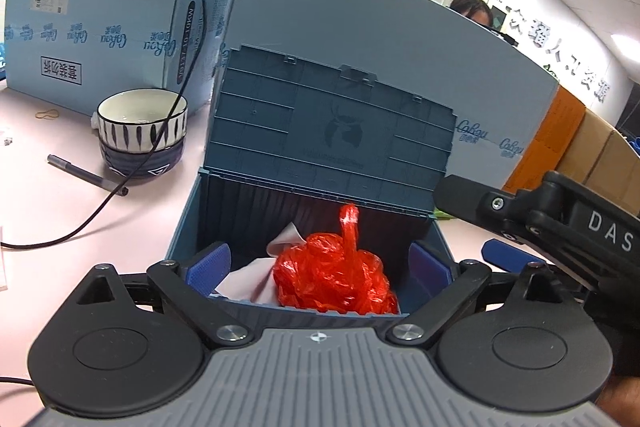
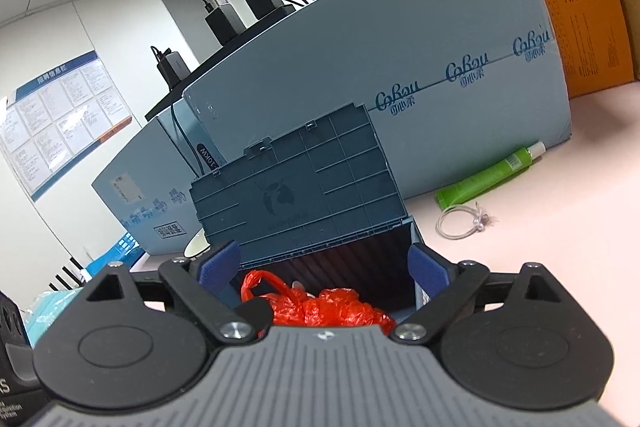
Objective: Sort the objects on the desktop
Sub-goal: 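Lower the red bag into the teal box and open the right tool, then push the teal box lid closed with the right tool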
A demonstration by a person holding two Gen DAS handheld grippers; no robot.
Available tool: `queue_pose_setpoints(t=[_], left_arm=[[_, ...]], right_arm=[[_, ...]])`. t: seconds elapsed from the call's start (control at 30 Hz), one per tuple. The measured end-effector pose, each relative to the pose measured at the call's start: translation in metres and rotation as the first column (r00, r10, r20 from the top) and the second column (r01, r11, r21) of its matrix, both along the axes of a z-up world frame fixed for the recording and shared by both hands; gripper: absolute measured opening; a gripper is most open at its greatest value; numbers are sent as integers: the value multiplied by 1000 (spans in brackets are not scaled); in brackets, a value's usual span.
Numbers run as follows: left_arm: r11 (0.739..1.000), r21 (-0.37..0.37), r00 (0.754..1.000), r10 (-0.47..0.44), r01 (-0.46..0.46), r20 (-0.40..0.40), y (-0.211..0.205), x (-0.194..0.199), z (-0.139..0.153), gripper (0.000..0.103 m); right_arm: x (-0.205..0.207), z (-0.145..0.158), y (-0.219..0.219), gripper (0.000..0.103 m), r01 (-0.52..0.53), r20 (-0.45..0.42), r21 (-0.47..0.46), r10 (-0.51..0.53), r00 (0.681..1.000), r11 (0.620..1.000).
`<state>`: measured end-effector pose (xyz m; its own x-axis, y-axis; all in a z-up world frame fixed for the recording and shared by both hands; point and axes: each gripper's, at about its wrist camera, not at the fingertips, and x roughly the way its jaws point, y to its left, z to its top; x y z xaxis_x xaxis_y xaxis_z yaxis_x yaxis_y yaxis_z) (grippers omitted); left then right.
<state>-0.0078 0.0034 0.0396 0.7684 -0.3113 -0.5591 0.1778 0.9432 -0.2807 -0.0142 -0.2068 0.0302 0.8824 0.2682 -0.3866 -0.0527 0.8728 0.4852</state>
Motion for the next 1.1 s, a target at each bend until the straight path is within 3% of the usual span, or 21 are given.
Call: queue_pose_setpoints(t=[0.37, 0.67, 0.9, 1.1], left_arm=[[1000, -18, 1000, 21, -21, -7, 5, 15, 9, 96], [999, 27, 998, 44, -43, -41, 3, 30, 13, 96], [997, 49, 994, 69, -65, -82, 3, 38, 7, 96], [994, 81, 993, 80, -73, -89, -2, 40, 6, 96]], right_arm=[[31, 13, -5, 94, 4, 23, -35, -3, 1000, 999], [67, 15, -13, 97, 14, 19, -58, -13, 1000, 998], [90, 17, -22, 99, -73, 61, -45, 76, 995, 996], [99, 15, -29, 103, -168, 62, 24, 166, 984, 985]])
